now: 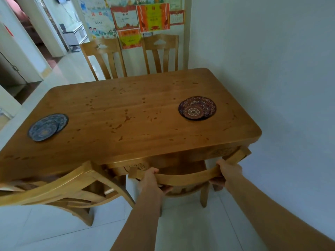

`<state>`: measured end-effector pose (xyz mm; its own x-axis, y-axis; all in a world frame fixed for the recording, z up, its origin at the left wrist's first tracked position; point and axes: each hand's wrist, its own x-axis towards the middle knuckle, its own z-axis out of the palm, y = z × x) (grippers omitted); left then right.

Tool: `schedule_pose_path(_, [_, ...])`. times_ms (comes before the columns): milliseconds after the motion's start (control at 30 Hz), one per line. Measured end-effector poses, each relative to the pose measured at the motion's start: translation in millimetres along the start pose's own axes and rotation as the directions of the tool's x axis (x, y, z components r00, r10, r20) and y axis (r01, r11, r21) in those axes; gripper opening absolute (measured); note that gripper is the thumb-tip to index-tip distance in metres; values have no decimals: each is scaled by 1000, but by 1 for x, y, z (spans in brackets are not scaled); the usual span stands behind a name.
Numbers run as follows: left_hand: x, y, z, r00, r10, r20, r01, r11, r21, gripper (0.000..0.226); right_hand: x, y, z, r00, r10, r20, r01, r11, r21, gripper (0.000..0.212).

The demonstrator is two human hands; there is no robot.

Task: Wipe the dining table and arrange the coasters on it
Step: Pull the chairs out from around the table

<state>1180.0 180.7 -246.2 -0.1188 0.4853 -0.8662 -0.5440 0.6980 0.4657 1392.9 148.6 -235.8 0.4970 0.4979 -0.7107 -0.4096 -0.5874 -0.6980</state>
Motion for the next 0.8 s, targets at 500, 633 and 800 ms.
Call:
schedule_pose_path(500, [26,26,33,999,-25,35,23,999,37,41,38,-32,19,1000,-13,28,14,1000,-28,29])
schedule_pose_path(633, [20,27,28,998,-17,65,15,999,31,44,32,-32,15,995,27,93,-26,1000,-14,37])
schedule_pose_path(800, [1,23,23,991,0,131,7,998,-59,41,17,-28,5,987,36,154,-39,999,15,52])
